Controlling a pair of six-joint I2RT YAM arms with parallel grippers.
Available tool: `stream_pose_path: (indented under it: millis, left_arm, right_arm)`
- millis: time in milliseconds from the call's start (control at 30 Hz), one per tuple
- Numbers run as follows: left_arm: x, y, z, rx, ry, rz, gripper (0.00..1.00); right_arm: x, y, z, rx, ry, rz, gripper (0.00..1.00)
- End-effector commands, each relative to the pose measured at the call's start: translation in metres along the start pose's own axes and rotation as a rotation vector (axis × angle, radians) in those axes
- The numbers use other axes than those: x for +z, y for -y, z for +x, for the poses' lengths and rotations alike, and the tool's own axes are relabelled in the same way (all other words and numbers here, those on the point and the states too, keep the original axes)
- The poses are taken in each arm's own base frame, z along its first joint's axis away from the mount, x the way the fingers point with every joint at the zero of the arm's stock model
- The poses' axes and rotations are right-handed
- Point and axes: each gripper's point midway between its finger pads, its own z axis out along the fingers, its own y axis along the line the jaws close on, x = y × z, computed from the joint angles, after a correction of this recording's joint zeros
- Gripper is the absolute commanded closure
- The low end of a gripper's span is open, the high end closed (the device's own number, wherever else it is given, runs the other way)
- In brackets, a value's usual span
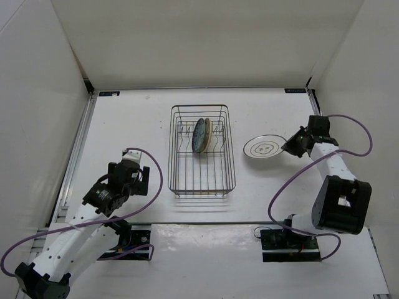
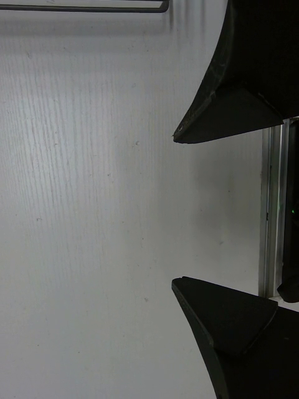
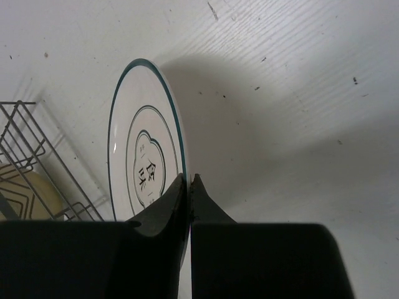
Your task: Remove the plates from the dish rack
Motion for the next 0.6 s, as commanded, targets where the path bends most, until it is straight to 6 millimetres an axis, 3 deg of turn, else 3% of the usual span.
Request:
stream_pose_path:
  millis: [0,200,367,467,567]
  left_arm:
    - [-0.005,0.001,-0.008,-0.006,0.017,0.011,0.00]
    - [-0.004,0.002,-0.007,-0.001,0.005,0.015,0.00]
    - [-0.004,0.003,-0.006,0.000,0.003,0.017,0.00]
    - [-0.003,0.004,-0.006,0.004,-0.006,0.018,0.00]
    - [-0.003,0.003,-0.005,0.005,-0.008,0.016,0.00]
  right_arm:
    - [0.013,-0.024,-0.012,0.068,0.022,-0.193,1.00]
    - [0.043,0.016,0.017,0.125,-0.080,-0.130,1.00]
    - [0.051,0.037,0.030,0.172,-0.138,-0.056,1.00]
    - [0.053,0.047,0.035,0.175,-0.174,0.002,0.73]
    - [0.055,0.054,0.041,0.176,-0.220,0.049,0.62]
